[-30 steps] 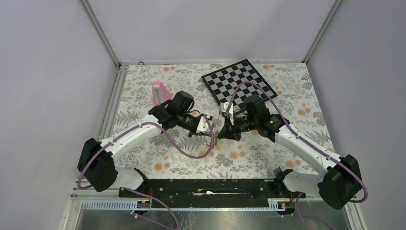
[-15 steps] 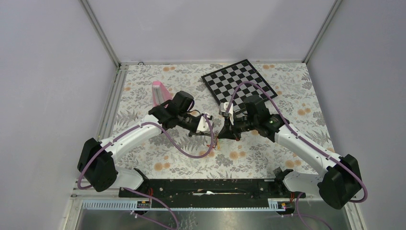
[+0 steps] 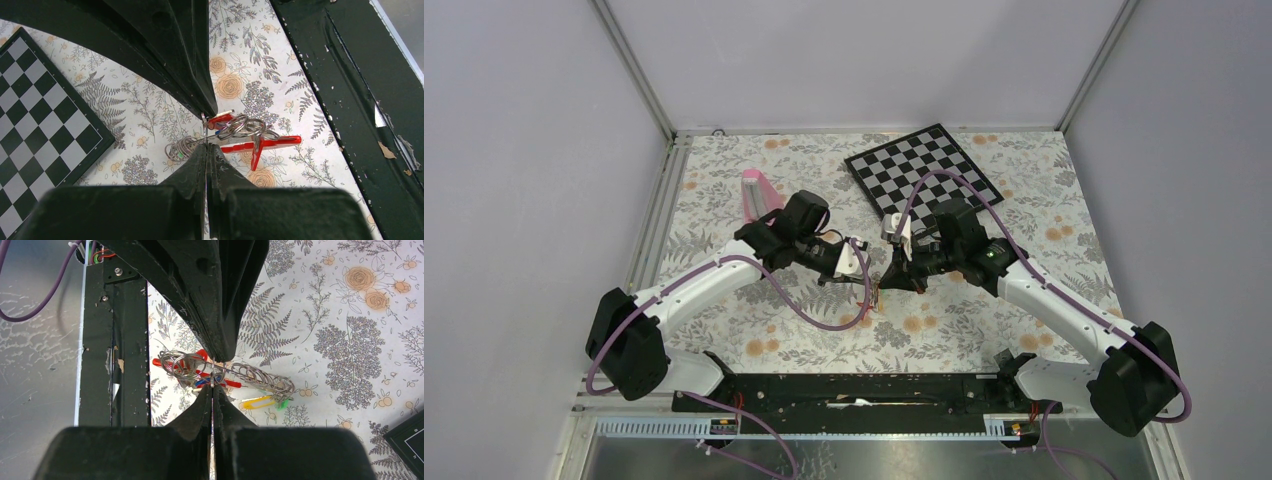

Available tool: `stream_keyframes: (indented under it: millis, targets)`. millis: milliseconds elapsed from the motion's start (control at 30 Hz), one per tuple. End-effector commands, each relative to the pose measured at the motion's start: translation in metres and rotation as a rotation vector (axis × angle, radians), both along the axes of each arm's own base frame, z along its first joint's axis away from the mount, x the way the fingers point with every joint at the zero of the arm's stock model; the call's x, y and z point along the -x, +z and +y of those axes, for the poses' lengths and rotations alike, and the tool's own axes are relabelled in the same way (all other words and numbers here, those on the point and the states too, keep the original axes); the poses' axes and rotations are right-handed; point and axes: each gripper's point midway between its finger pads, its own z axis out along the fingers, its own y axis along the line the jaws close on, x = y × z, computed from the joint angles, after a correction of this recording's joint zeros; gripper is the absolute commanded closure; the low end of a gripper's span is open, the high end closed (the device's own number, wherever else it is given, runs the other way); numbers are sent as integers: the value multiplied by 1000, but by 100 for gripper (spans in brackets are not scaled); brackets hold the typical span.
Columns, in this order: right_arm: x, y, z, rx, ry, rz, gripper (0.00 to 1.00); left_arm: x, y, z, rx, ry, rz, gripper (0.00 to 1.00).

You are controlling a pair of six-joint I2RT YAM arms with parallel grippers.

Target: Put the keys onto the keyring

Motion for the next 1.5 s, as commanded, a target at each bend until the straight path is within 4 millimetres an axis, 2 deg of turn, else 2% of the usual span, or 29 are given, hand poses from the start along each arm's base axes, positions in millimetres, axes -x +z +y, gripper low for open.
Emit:
stream_keyframes:
  millis: [0,1467]
  targets:
    - [-8,13,2,-31,-12,-54,100,5,19,-5,69,-35,-33,100]
    - [-8,9,-1,-39,-11,-46,100,8,23,-3,90,-56,-63,100]
